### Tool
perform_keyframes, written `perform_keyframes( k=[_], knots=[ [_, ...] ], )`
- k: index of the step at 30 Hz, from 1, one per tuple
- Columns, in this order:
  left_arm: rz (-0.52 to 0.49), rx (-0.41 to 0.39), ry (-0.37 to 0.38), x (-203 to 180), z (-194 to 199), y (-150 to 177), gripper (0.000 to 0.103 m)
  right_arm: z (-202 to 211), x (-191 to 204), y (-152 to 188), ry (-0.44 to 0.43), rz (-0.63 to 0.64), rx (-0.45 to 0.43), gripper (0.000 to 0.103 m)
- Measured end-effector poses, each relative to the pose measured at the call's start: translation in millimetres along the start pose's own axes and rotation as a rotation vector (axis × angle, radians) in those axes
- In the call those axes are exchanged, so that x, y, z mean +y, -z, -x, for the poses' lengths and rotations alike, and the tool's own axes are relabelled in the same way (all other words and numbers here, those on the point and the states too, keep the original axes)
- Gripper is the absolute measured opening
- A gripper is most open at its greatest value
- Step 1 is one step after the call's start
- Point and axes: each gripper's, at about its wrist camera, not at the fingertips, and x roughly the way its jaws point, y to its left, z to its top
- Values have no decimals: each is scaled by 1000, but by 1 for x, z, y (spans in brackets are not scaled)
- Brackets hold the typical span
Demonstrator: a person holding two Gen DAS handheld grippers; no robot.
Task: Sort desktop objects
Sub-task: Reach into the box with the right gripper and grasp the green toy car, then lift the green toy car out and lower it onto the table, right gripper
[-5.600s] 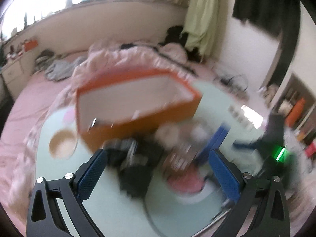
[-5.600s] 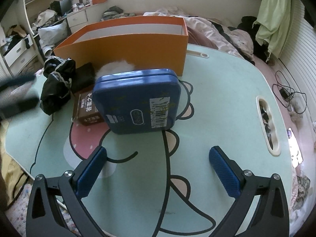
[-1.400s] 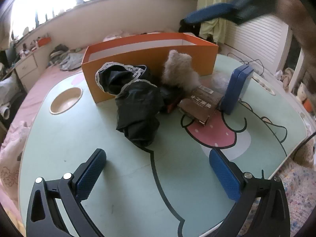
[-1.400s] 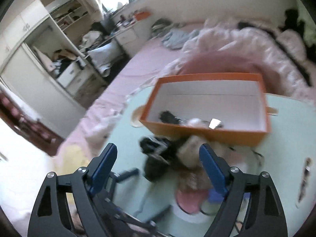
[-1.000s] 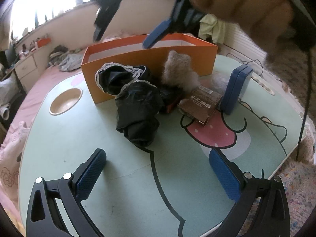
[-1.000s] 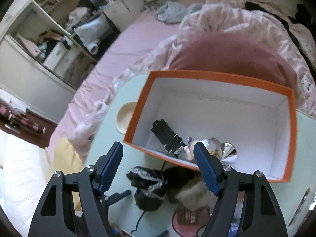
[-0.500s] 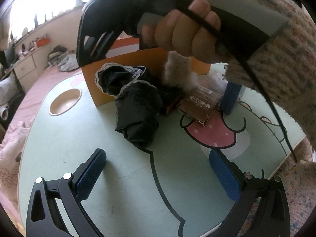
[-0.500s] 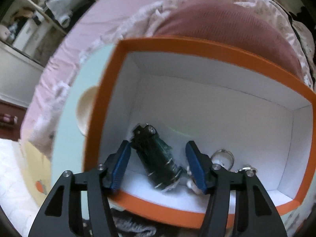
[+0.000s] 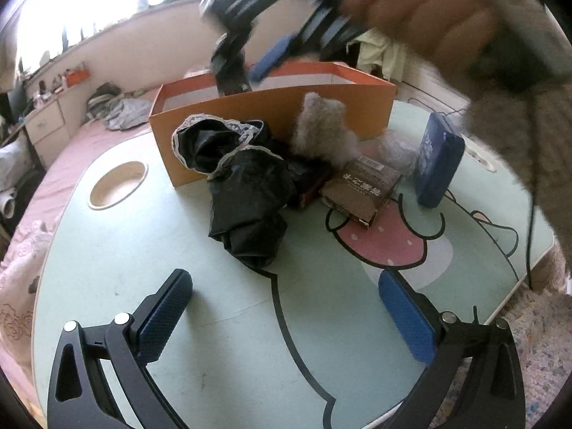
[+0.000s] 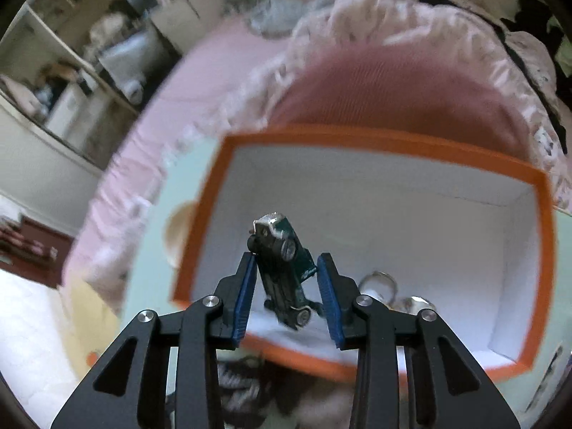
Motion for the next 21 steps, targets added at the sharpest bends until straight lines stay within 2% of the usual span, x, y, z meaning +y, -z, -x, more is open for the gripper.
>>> perform_keyframes(
  k=[2,5,10,12,15,19,21],
  knots=[
    [0,0,0,0,0,1,103,30,-3,8,-20,7,-55,25],
    [0,0,0,0,1,1,103,63,-8,26,-43,15,-114,24],
    [0,0,-1,0,0,1,103,75,-14,45,-49,-30,-161,24],
    [0,0,0,0,0,1,103,78,-13,51,-78,-35,-177,0],
    [0,0,-1,0,0,1,103,82,-15,68,-130,-37,-174,1],
    [1,0,0,0,0,1,103,85,-17,82,-54,-13,-210,1],
    [1,0,-1,1,0,1,103,86,-23,85,-63,-29,-221,2]
  ],
)
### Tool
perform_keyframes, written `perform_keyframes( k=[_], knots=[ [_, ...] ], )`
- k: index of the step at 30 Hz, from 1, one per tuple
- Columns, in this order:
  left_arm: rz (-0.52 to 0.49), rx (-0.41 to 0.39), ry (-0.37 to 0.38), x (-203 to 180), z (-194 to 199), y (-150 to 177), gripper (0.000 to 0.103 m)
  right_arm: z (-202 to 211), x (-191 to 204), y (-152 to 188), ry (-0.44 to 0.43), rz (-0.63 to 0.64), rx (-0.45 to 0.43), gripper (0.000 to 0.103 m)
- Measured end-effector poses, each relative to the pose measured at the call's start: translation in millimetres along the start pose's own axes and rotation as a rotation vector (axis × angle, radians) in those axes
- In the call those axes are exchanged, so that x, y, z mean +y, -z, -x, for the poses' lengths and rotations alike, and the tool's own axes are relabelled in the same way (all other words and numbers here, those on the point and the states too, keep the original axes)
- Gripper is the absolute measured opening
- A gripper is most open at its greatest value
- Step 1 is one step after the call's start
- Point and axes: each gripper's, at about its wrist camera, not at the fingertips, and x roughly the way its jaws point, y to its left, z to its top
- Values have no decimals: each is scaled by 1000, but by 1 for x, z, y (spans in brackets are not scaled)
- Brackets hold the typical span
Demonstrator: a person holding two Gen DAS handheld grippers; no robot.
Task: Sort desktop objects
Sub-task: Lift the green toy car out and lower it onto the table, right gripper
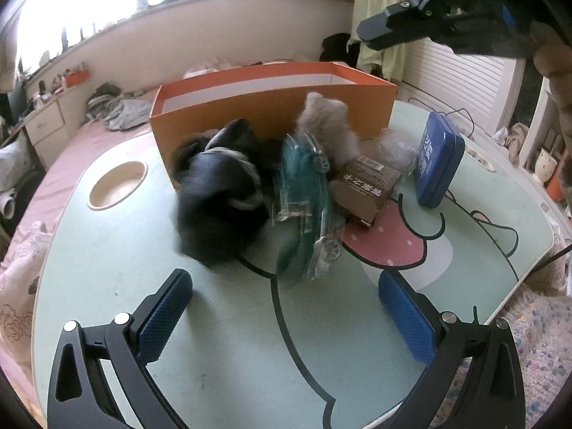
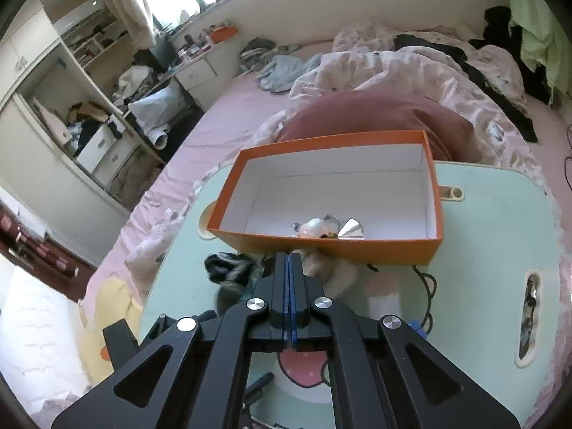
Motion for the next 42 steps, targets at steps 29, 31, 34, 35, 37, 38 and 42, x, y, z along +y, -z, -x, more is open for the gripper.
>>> perform_keyframes(
  k=[29,31,34,35,37,38,42],
  knots=[
    [52,44,93,9,-3,-13,103,-17,-34,130,342,155,17,59],
    [59,87,118,12,-7,-22,103,-18,-34,130,338,148,13,59],
    [7,134,129,10,-17,-36,103,-18,-33,131,334,143,9,59],
    [-18,134,129,8,-20,-41,103,-18,-33,130,334,143,9,59],
    [-50,124,125,4,-24,-46,103,-18,-32,130,333,141,7,59],
    [-59,114,125,3,-26,-51,103,-18,-32,131,330,142,7,59],
    [-60,59,117,0,-28,-69,103,-16,-33,131,319,135,2,60]
  ],
)
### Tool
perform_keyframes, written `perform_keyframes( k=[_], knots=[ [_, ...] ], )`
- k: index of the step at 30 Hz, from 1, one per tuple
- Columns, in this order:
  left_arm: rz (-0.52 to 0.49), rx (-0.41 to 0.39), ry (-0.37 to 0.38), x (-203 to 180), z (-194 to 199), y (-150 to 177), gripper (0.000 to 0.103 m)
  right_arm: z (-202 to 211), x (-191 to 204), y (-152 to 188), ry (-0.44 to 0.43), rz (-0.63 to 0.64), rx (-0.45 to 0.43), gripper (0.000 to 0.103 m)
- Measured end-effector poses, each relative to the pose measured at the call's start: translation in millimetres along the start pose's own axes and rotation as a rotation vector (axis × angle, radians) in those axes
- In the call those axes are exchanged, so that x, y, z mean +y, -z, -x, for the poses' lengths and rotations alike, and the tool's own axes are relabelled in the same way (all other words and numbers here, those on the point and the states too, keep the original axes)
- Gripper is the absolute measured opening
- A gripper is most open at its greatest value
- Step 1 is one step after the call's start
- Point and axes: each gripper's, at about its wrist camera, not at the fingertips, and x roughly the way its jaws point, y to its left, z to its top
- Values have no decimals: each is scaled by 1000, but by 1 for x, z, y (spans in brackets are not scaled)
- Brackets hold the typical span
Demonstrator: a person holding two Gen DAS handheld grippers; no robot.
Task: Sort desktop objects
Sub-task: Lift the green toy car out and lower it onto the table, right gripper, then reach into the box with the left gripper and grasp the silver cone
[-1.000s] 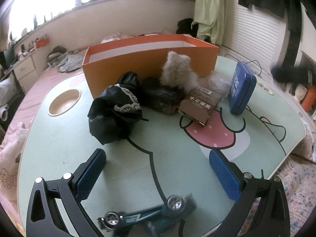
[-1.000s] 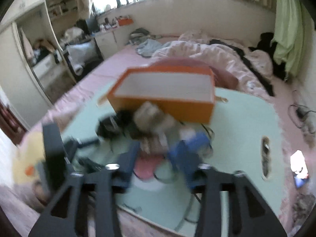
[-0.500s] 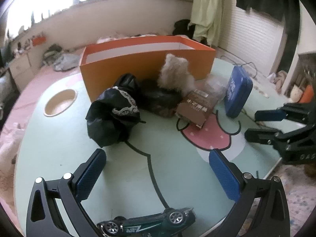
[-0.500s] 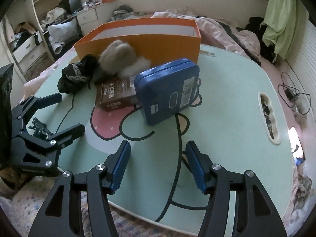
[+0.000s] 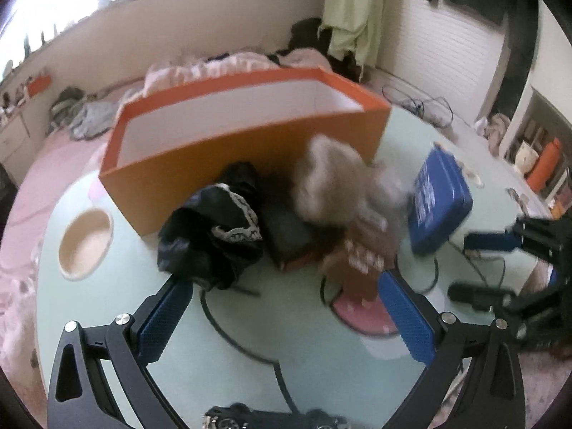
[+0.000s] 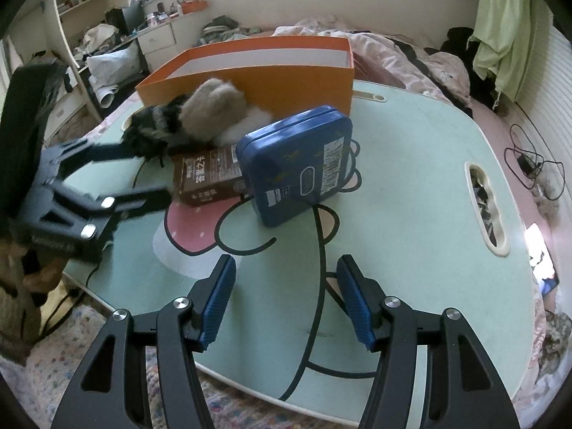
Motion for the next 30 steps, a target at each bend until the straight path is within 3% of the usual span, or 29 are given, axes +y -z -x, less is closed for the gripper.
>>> perform_keyframes(
  k=[4,9,13,19,28,30],
  knots=[
    [10,-73,60,-5,35,-3,103,1,1,3,18,5,-1,60],
    [-2,-103,3,-10,69,-18,103,2,1,5,18,6,-3,65],
    [57,-103,-10,5,79,-37,103,1,2,6,32,17,0,68],
    [170,-50,27,28,65,-76,103,-1,3,8,60,26,12,79],
    [205,51,-56,19,-2,-123,103,-2,-3,9,75,15,22,92],
    [223,71,-39,14,-17,-126,103,-2,-5,10,77,10,23,95]
  ],
)
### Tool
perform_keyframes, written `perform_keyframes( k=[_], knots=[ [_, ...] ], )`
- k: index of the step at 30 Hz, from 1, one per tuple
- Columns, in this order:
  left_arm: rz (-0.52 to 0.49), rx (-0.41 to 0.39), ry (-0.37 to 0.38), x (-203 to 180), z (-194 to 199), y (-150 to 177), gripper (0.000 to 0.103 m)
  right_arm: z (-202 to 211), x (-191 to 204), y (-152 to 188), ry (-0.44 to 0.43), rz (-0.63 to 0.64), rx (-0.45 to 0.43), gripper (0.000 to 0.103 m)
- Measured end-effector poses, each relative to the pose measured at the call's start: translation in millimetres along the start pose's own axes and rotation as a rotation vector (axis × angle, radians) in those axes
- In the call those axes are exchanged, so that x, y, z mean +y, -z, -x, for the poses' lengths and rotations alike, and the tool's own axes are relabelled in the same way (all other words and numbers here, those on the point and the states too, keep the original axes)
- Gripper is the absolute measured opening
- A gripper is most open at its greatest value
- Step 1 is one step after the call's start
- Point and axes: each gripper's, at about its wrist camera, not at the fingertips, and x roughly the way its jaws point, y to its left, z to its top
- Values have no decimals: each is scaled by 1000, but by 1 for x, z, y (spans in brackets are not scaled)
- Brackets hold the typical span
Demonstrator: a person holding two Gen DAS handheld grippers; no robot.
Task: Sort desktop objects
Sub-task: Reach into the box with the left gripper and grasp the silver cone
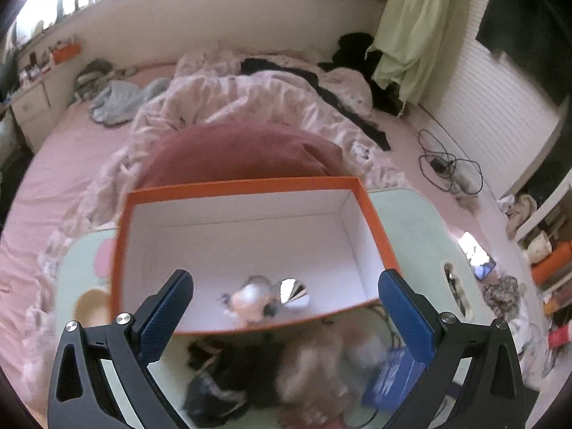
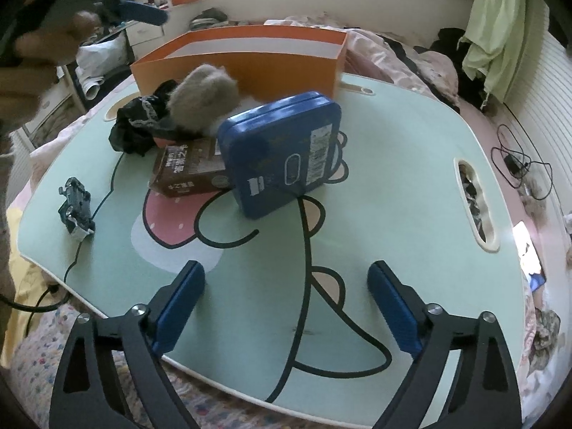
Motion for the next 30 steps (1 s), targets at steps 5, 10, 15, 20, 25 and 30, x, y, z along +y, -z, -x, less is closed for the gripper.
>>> perform_keyframes(
  k=[5,10,15,20,25,30],
  knots=[
    [5,61,-7,-12,-30,-2,103,0,-1,2,0,-2,-1,97],
    [7,74,-40,-18,-46,5,103,1,-2,3,-2,-1,-4,97],
    [27,98,-50,-15,-58,14,103,1,-2,3,-4,1,-5,97],
    [10,89,-87,-16,-60,17,103,2,-3,4,-4,1,-5,98],
    [11,85,-94,-16,-60,17,103,2,-3,4,-5,1,-5,98],
    [11,87,-95,-16,-60,17,103,1,-3,4,-4,-1,-4,98]
  ],
)
